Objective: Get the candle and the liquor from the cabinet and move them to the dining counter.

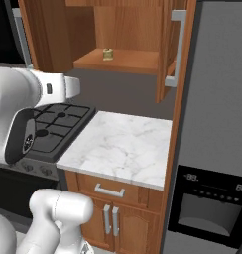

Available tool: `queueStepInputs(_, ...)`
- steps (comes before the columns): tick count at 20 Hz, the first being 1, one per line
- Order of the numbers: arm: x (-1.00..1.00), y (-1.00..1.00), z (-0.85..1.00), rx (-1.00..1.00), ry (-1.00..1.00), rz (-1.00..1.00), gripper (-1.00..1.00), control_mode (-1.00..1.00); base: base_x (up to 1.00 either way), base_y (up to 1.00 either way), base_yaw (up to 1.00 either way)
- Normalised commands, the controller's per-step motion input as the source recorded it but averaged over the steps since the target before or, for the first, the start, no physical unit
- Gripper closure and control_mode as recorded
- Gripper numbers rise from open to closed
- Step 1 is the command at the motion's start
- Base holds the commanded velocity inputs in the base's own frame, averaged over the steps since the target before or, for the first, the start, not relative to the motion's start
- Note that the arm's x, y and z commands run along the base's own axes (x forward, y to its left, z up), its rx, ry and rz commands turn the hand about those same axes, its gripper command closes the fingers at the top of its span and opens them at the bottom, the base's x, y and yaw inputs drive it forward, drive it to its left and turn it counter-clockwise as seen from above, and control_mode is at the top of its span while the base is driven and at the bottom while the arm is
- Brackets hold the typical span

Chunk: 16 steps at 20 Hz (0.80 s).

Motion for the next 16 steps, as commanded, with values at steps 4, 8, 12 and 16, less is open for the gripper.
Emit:
queueStepInputs(4, 0.0, 0.0, 0.23, 0.0, -0.03, 0.11, -1.0, -1.0, 0.0, 0.0, 0.0)
queueStepInputs(8, 0.0, 0.0, 0.02, 0.0, -0.04, 0.07, -1.0, -1.0, 0.0, 0.0, 0.0)
queueStepInputs(12, 0.07, 0.01, 0.0, 0.0, -0.01, 0.05, -1.0, -1.0, 0.0, 0.0, 0.0)
queueStepInputs(16, 0.21, 0.09, 0.0, 0.0, 0.0, 0.02, -1.0, -1.0, 0.0, 0.0, 0.0)
